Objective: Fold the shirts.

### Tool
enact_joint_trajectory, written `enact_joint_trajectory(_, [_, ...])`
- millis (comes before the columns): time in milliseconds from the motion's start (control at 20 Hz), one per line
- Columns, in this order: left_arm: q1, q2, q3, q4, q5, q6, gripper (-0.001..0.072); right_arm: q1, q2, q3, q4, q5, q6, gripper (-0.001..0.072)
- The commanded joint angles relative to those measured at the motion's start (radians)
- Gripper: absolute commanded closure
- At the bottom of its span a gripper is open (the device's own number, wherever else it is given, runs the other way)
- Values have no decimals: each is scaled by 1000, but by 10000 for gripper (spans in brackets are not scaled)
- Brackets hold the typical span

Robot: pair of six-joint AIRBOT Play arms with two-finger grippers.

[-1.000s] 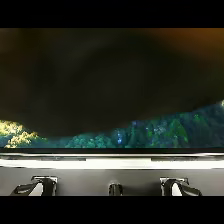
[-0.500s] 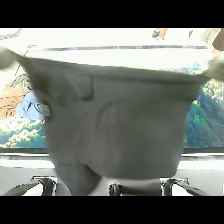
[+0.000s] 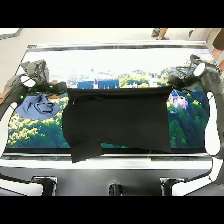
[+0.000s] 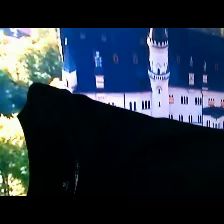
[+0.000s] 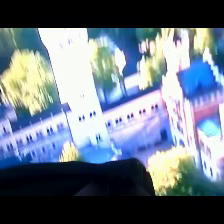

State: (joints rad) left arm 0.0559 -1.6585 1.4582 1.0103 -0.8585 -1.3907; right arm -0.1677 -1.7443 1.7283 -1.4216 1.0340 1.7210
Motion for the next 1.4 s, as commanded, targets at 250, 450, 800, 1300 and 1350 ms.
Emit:
enact_joint_trajectory(250, [38, -33, 51, 33, -272, 56, 678, -27, -3, -51, 1, 438, -87, 668])
enact_joint_trajectory(450, [39, -113, 38, 45, -387, 43, 678, -27, -4, -224, 105, 413, -86, 668])
enact_joint_trajectory(800, [41, -148, 41, 44, -472, 3, 555, -27, -1, -286, 106, 351, -76, 610])
enact_joint_trajectory(1300, [159, 116, -212, 47, -646, 36, 288, -238, 231, -346, 74, 619, -117, 217])
enact_joint_trajectory(1350, [155, 169, -345, 43, -597, 54, 289, -249, 267, -406, 74, 598, -117, 217])
